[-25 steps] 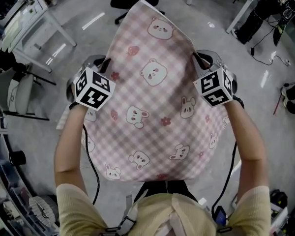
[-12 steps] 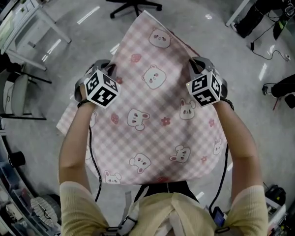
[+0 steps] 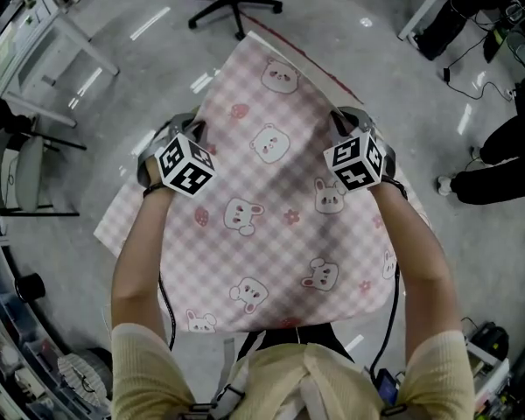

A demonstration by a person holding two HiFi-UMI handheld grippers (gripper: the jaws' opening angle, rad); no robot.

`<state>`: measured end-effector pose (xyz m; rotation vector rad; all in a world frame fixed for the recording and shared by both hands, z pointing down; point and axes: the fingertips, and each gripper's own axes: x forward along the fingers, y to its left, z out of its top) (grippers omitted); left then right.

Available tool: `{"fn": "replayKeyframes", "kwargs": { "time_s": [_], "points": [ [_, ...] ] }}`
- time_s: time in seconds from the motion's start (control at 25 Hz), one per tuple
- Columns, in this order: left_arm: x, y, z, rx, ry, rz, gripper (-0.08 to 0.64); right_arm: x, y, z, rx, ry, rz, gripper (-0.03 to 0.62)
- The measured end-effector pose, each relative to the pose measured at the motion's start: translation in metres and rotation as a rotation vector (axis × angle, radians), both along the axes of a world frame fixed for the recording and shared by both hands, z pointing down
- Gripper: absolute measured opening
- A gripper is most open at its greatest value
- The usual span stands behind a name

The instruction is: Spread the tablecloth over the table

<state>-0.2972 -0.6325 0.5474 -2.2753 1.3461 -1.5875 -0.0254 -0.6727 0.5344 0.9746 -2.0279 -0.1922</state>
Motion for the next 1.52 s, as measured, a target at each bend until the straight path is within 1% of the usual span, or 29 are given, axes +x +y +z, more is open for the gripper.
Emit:
{"fn": "replayKeyframes", "kwargs": {
  "time_s": [0.08,0.16,0.28,0.36,0.48,0.52,0.76,0.84,0.92,1.04,1.16,1.24,1.32,1.4,1.48,1.52],
  "points": [
    [-0.001,-0.002,0.002,0.012,0.008,-0.009,0.073,0.001,-0.001,0.002,0.005,-0.006,0.008,0.035],
    [-0.005,-0.004,0.001,0.029,0.017,-0.026,0.111,0.001,-0.002,0.001,0.008,-0.019,0.018,0.05],
    [-0.009,-0.005,-0.003,0.063,0.03,-0.052,0.127,-0.002,-0.003,-0.003,0.017,-0.041,0.039,0.104],
    [-0.011,-0.006,-0.008,0.096,0.039,-0.067,0.134,-0.002,-0.004,-0.009,0.036,-0.051,0.057,0.151],
    [-0.018,-0.007,-0.018,0.135,0.064,-0.094,0.178,0.0,-0.005,-0.02,0.075,-0.065,0.082,0.186],
    [-0.021,-0.006,-0.02,0.14,0.072,-0.104,0.189,0.001,-0.005,-0.024,0.083,-0.074,0.089,0.195],
    [-0.025,0.007,-0.027,0.115,0.131,-0.159,0.189,-0.002,0.008,-0.041,0.075,-0.136,0.09,0.21],
    [-0.022,0.016,-0.034,0.118,0.162,-0.178,0.185,-0.002,0.016,-0.048,0.066,-0.156,0.085,0.193],
    [-0.017,0.028,-0.043,0.131,0.193,-0.193,0.159,0.001,0.028,-0.053,0.051,-0.176,0.087,0.167],
    [-0.008,0.048,-0.053,0.15,0.239,-0.212,0.147,0.01,0.044,-0.059,0.031,-0.208,0.096,0.138],
    [0.002,0.066,-0.063,0.162,0.274,-0.221,0.147,0.017,0.058,-0.066,0.022,-0.242,0.104,0.129],
    [0.008,0.076,-0.07,0.169,0.293,-0.226,0.123,0.022,0.068,-0.066,0.007,-0.263,0.111,0.124],
    [0.013,0.087,-0.077,0.182,0.314,-0.237,0.115,0.025,0.078,-0.068,0.0,-0.282,0.107,0.12],
    [0.017,0.098,-0.087,0.197,0.341,-0.257,0.079,0.027,0.088,-0.071,-0.003,-0.301,0.101,0.101],
    [0.022,0.112,-0.096,0.206,0.385,-0.281,0.032,0.029,0.1,-0.078,0.007,-0.315,0.091,0.073],
    [0.024,0.12,-0.101,0.207,0.406,-0.291,0.031,0.03,0.107,-0.083,0.018,-0.319,0.086,0.064]
  ]
}}
